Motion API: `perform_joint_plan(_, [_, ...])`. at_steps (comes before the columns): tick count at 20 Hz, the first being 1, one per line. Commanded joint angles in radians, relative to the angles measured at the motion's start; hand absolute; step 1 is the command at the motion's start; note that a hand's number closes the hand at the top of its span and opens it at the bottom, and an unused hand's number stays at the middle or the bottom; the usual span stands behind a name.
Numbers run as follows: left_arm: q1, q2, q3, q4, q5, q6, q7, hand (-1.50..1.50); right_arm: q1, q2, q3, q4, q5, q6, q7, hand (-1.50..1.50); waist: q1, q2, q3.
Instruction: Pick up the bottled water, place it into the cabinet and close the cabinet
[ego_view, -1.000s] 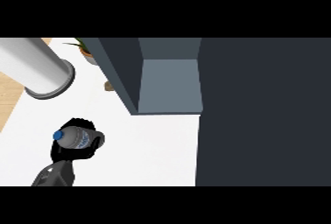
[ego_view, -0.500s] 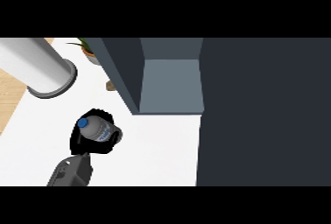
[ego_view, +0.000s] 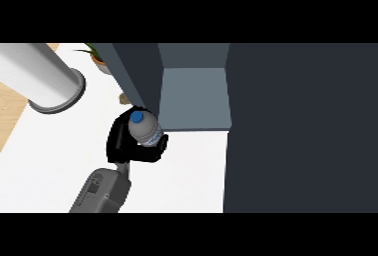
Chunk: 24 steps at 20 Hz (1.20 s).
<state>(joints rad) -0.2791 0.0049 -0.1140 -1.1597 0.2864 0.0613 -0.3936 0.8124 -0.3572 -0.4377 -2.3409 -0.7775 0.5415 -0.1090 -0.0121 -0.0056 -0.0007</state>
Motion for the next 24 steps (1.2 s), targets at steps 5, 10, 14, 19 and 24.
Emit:
perform_joint_plan(5, [-0.166,-0.005,-0.172,-0.002,0.061,0.283,0.057,1.50,0.003,0.000,-0.024,-0.149,-0.114,-0.058,0.069,-1.50,-0.009,0.007,-0.001])
perform_joint_plan(10, [-0.227,-0.005,-0.229,0.015,0.007,0.454,0.142,1.50,0.057,0.013,-0.029,-0.181,-0.144,-0.042,0.070,-1.50,-0.014,0.004,-0.001])
perform_joint_plan(14, [-0.367,-0.005,-0.166,0.218,-0.002,0.434,0.158,1.50,0.040,0.043,-0.015,-0.121,-0.098,0.021,0.028,-1.50,-0.023,0.009,0.000])
perform_joint_plan(19, [-0.427,-0.005,-0.165,0.357,0.045,0.462,0.098,1.50,-0.008,0.043,0.003,-0.105,-0.087,-0.002,0.051,-1.50,-0.018,0.011,0.000])
perform_joint_plan(24, [-0.533,-0.005,-0.123,0.499,0.118,0.439,0.045,1.50,0.060,0.038,-0.036,-0.132,-0.156,0.036,0.054,-1.50,-0.045,0.015,-0.001])
